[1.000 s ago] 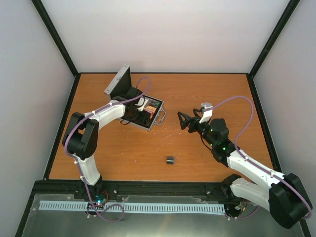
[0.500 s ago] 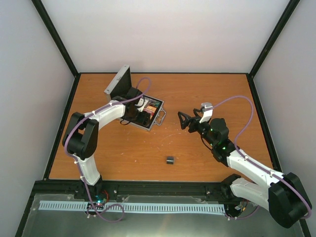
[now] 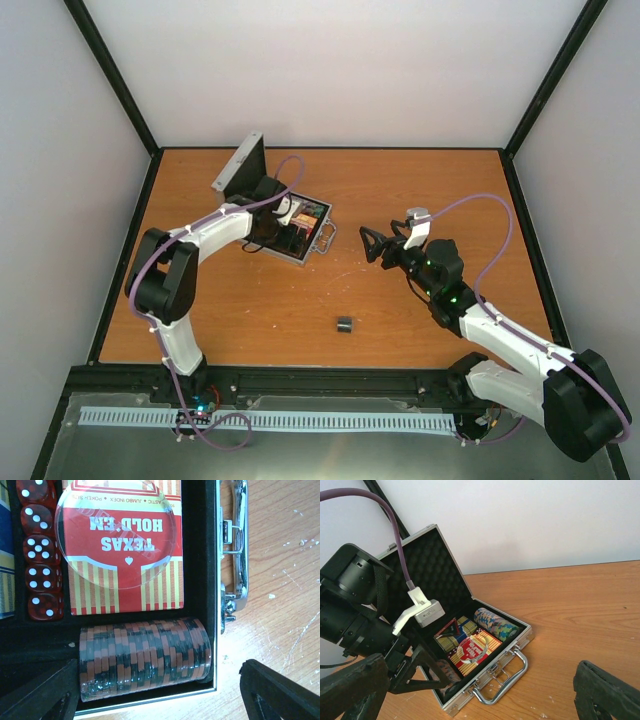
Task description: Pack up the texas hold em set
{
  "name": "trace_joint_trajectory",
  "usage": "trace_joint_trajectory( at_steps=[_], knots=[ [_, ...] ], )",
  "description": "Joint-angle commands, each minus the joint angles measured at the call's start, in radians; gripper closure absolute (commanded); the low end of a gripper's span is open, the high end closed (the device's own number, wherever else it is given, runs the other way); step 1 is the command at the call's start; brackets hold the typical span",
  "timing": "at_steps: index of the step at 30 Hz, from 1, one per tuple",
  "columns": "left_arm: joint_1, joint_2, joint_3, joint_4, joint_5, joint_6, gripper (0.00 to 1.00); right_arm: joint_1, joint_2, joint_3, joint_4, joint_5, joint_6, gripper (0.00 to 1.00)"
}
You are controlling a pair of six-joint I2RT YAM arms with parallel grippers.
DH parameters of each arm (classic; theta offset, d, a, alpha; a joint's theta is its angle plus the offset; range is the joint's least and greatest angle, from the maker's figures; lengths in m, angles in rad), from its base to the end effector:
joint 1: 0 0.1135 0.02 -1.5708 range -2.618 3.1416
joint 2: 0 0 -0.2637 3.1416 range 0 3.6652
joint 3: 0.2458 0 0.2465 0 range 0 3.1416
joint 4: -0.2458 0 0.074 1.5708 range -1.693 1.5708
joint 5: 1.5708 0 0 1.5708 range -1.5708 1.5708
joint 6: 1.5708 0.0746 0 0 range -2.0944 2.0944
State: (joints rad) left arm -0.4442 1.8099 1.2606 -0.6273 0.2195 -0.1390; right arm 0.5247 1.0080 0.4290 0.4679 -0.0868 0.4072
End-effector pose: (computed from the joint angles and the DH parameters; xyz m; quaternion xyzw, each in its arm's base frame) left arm 0.3308 -0.1754 0.1605 0.1694 0.9601 -0.1588 0.1556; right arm 0.2215 0.1357 0.2395 -0.0726 0.7416 0.3282 0.5806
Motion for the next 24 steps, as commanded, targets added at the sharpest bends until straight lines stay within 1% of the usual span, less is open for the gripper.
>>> trace_joint_trajectory(
  at_steps=[1, 6, 11, 14, 17, 20, 24],
  knots=[
    [-0.005, -0.041, 0.0, 0.037, 0.074, 0.011, 0.13, -0.01, 0.001, -0.007, 0.035, 0.001, 0.001, 0.0],
    [-0.005, -0.024, -0.003, 0.055, 0.149, 0.012, 0.12, -0.011, 0.0, -0.01, 0.035, 0.0, 0.001, 0.0],
    [-0.005, -0.038, -0.022, 0.079, 0.15, 0.001, 0.1, -0.012, 0.001, -0.009, 0.035, -0.002, 0.002, 0.0],
    [-0.005, -0.061, -0.038, 0.091, 0.121, -0.022, 0.08, -0.014, 0.001, -0.009, 0.036, -0.003, 0.003, 0.0],
    [-0.005, -0.101, -0.055, 0.094, 0.056, -0.043, 0.07, -0.015, 0.002, -0.009, 0.037, -0.006, 0.005, 0.0],
    [-0.005, -0.142, -0.08, 0.099, 0.004, -0.05, 0.01, -0.018, 0.003, -0.009, 0.037, -0.008, 0.004, 0.0],
    [-0.011, -0.204, -0.125, 0.125, -0.029, -0.04, 0.0, -0.02, 0.003, -0.01, 0.038, -0.01, 0.006, 0.0]
  ],
)
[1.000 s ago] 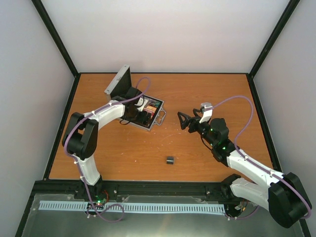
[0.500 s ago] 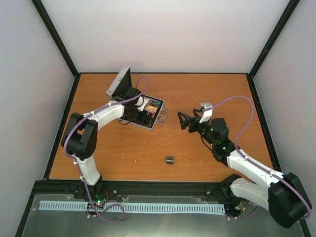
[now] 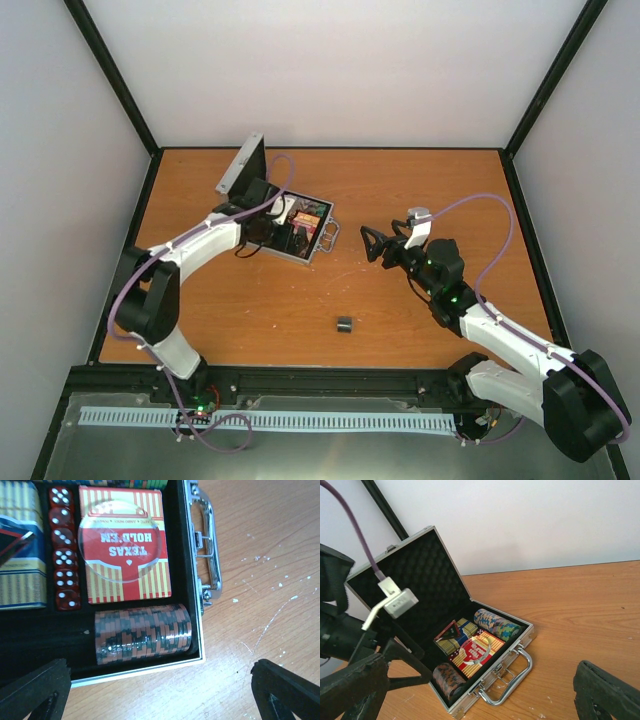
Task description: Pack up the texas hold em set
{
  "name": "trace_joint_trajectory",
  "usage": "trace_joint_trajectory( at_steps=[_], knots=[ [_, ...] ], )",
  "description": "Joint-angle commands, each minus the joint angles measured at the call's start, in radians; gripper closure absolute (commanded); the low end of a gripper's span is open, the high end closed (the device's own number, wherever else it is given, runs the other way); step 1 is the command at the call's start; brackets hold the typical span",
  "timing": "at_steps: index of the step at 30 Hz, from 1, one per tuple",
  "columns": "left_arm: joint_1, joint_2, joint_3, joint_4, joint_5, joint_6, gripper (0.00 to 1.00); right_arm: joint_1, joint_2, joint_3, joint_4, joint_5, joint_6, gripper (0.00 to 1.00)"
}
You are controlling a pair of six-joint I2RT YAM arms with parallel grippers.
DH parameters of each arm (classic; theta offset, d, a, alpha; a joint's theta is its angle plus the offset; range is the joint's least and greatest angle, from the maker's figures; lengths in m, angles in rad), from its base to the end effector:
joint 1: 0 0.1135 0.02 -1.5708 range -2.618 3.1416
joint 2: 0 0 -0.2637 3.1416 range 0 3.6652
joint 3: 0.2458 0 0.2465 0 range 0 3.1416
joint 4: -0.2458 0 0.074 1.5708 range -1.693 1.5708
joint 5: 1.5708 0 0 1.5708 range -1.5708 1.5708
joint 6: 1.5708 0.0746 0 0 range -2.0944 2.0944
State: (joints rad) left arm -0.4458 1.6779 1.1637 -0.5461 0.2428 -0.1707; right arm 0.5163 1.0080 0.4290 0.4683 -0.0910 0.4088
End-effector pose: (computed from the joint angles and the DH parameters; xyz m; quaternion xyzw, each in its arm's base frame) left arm 0.3147 -0.1703 0.1826 0.1620 0.9472 -0.1877 0.2033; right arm 0.2224 0.1341 0.2395 -0.0703 0.7417 0.3276 0.5811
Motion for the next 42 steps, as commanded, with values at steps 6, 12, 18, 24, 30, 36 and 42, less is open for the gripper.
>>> trace_joint_trajectory(
  at_steps=[6, 12, 18, 24, 30, 36, 42],
  knots=[
    [-0.135, -0.203, -0.08, 0.056, -0.069, -0.072, 0.03, -0.013, -0.038, -0.015, 0.009, 0.005, 0.004, 0.0],
    [-0.367, -0.278, -0.196, 0.093, -0.117, -0.259, 0.06, -0.013, -0.125, 0.003, -0.165, 0.081, 0.012, 0.0],
    [-0.537, -0.299, -0.273, 0.11, -0.162, -0.399, 0.08, -0.013, -0.201, -0.002, -0.274, 0.144, 0.031, 0.0],
    [-0.656, -0.228, -0.298, 0.16, -0.159, -0.481, 0.06, -0.014, -0.208, -0.005, -0.296, 0.155, 0.042, 0.0],
    [-0.747, -0.083, -0.198, 0.109, -0.257, -0.488, 0.05, -0.014, -0.207, -0.006, -0.306, 0.165, 0.046, 0.0],
    [-0.776, 0.011, -0.123, 0.075, -0.308, -0.484, 0.06, -0.013, -0.21, -0.007, -0.307, 0.167, 0.045, 0.0],
    [-0.793, 0.07, -0.065, 0.031, -0.353, -0.469, 0.17, -0.014, -0.205, -0.007, -0.306, 0.169, 0.044, 0.0]
  ],
)
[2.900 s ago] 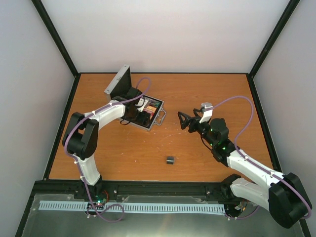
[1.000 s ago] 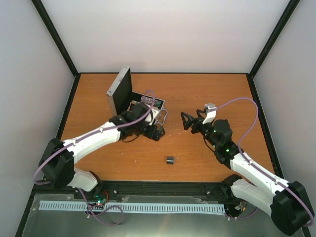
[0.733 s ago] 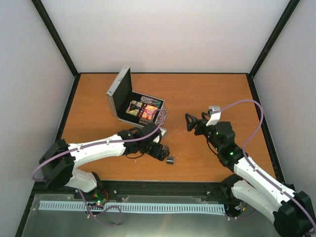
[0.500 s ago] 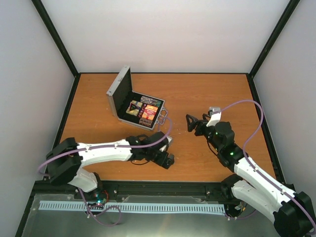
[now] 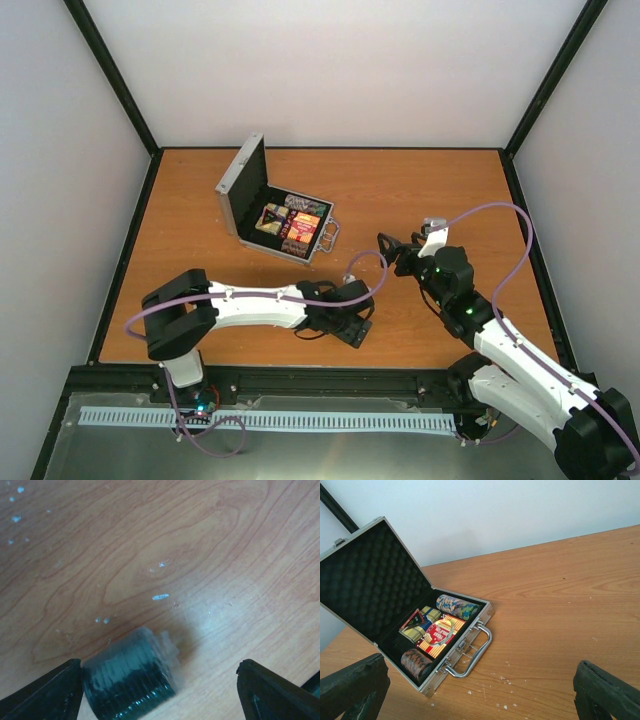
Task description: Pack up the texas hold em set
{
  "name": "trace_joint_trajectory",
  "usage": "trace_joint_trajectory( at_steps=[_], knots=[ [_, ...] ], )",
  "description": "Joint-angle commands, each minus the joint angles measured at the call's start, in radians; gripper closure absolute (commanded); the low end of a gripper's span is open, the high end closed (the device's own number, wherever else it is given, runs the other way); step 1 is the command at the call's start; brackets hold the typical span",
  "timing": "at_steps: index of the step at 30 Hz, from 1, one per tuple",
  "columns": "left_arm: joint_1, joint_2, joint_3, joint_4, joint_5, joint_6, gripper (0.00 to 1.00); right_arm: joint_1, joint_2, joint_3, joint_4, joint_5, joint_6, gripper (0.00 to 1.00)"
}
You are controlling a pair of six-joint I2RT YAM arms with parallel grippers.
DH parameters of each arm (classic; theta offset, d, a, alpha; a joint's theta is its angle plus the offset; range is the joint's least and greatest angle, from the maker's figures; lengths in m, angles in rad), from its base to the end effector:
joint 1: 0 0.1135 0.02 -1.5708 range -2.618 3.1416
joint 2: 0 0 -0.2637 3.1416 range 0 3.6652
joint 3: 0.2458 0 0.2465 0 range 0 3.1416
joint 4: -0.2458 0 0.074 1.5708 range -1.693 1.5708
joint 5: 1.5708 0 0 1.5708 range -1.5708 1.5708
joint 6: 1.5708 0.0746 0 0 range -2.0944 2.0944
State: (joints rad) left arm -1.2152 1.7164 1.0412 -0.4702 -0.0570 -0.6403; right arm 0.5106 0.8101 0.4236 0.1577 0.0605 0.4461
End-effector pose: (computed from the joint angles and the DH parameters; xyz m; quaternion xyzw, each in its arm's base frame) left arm 0.1236 -0.3207 0.1365 0.2712 0.9387 -0.1522 0.1488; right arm 0.2001 0.1069 0.2363 -0.0064 0.7830 0.2650 0.5626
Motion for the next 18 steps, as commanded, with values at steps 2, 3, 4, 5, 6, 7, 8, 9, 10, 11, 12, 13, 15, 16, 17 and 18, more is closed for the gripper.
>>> trace_joint_trajectory(
  at_steps=[2, 3, 4, 5, 6, 7, 8, 9, 10, 11, 12, 13, 15, 16, 17, 18],
  knots=[
    [-0.028, 0.048, 0.073, -0.06, -0.066, 0.003, 0.22, -0.007, -0.005, -0.001, 0.006, 0.018, 0.007, 0.0],
    [-0.032, 0.056, 0.08, -0.067, -0.073, 0.006, 0.24, -0.007, -0.004, -0.001, 0.006, 0.018, 0.006, 0.0],
    [-0.034, 0.062, 0.088, -0.075, -0.08, 0.01, 0.25, -0.009, -0.003, -0.001, 0.007, 0.018, 0.006, 0.0],
    [-0.04, 0.074, 0.096, -0.084, -0.087, 0.011, 0.27, -0.008, -0.002, -0.001, 0.008, 0.018, 0.006, 0.0],
    [-0.043, 0.081, 0.103, -0.088, -0.094, 0.013, 0.29, -0.008, 0.0, -0.001, 0.008, 0.019, 0.006, 0.0],
    [-0.045, 0.087, 0.107, -0.093, -0.1, 0.015, 0.3, -0.008, 0.001, -0.001, 0.006, 0.019, 0.006, 0.0],
    [-0.049, 0.093, 0.112, -0.097, -0.107, 0.018, 0.32, -0.007, 0.001, 0.001, 0.006, 0.017, 0.005, 0.0],
    [-0.051, 0.1, 0.117, -0.103, -0.111, 0.021, 0.34, -0.009, 0.001, 0.0, 0.006, 0.016, 0.005, 0.0],
    [-0.053, 0.108, 0.123, -0.113, -0.115, 0.024, 0.36, -0.008, 0.003, 0.001, 0.006, 0.016, 0.005, 0.0],
    [-0.055, 0.116, 0.129, -0.123, -0.123, 0.024, 0.37, -0.008, 0.002, 0.001, 0.005, 0.016, 0.005, 0.0],
    [-0.058, 0.123, 0.137, -0.134, -0.129, 0.025, 0.39, -0.007, 0.001, 0.0, 0.006, 0.016, 0.004, 0.0],
    [-0.061, 0.128, 0.143, -0.143, -0.138, 0.026, 0.41, -0.008, 0.002, 0.001, 0.006, 0.016, 0.005, 0.0],
    [-0.069, 0.135, 0.152, -0.161, -0.156, 0.028, 0.43, -0.008, 0.004, 0.001, 0.008, 0.016, 0.005, 0.0],
    [-0.073, 0.138, 0.157, -0.168, -0.164, 0.03, 0.44, -0.008, 0.004, 0.002, 0.008, 0.016, 0.005, 0.0],
    [-0.077, 0.139, 0.159, -0.173, -0.167, 0.032, 0.45, -0.008, 0.006, 0.003, 0.008, 0.017, 0.005, 0.0],
    [-0.079, 0.141, 0.161, -0.175, -0.17, 0.034, 0.46, -0.008, 0.007, 0.003, 0.007, 0.016, 0.005, 0.0]
  ],
)
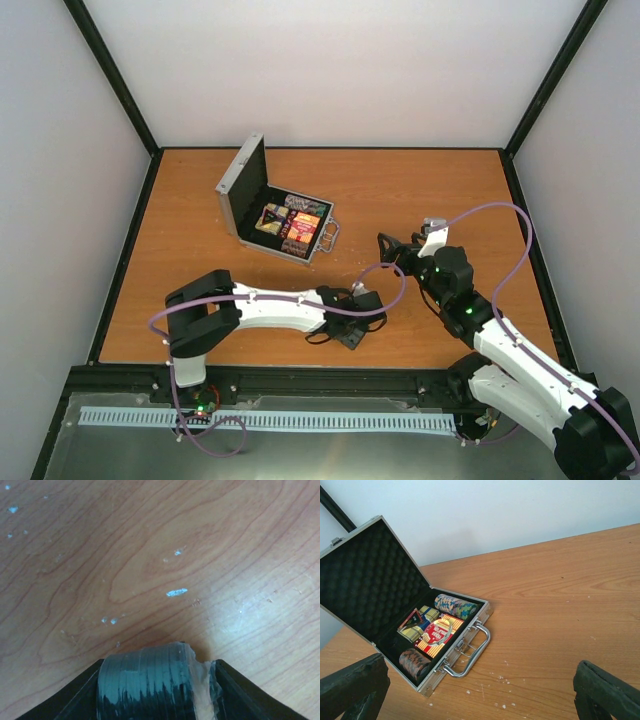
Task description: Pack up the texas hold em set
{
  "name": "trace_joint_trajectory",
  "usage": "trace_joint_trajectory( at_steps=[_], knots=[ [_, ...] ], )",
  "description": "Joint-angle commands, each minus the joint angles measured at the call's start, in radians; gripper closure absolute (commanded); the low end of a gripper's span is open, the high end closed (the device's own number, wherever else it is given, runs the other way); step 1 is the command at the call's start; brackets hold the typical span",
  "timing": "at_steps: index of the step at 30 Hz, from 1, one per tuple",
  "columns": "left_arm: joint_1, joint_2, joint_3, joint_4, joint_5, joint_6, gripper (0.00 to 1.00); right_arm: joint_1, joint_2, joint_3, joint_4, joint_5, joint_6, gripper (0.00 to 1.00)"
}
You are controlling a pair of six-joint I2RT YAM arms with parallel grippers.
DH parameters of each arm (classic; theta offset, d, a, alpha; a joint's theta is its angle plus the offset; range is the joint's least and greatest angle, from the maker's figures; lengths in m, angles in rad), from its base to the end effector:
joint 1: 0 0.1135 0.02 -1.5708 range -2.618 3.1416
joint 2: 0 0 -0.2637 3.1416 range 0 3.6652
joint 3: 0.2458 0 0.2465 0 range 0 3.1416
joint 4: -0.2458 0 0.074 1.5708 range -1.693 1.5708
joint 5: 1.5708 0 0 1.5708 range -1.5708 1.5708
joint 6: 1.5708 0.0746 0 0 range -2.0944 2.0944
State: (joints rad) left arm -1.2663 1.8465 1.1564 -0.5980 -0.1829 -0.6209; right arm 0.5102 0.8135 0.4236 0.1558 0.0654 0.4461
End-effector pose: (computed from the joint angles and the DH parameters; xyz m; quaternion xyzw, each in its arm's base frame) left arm 0.1195 -0.3350 0.1198 0.3005 0.9391 -0.0605 0.1555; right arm 0.2006 0.1067 0.2353 -0.0049 0.7847 0.2622 0.5617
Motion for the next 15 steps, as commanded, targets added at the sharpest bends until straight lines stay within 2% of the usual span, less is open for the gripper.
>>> trace_joint_trajectory(
  at_steps=[1, 4, 7, 10, 13, 15],
  knots=[
    [-0.03, 0.012, 0.045, -0.05, -0.046, 0.017, 0.48, -0.008, 0.005, 0.003, 0.009, 0.011, 0.005, 0.0],
    [-0.035, 0.015, 0.045, -0.052, -0.052, 0.026, 0.54, -0.008, 0.006, 0.003, 0.008, 0.01, 0.005, 0.0],
    [-0.039, 0.013, 0.044, -0.055, -0.058, 0.036, 0.67, -0.009, 0.006, 0.004, 0.008, 0.011, 0.005, 0.0],
    [-0.039, 0.006, 0.043, -0.064, -0.066, 0.045, 0.72, -0.008, 0.007, 0.003, 0.007, 0.011, 0.006, 0.0],
    [-0.039, -0.002, 0.043, -0.075, -0.077, 0.047, 0.72, -0.009, 0.007, 0.005, 0.008, 0.011, 0.006, 0.0],
    [-0.039, -0.002, 0.043, -0.079, -0.08, 0.045, 0.66, -0.009, 0.007, 0.005, 0.008, 0.012, 0.006, 0.0]
  ],
)
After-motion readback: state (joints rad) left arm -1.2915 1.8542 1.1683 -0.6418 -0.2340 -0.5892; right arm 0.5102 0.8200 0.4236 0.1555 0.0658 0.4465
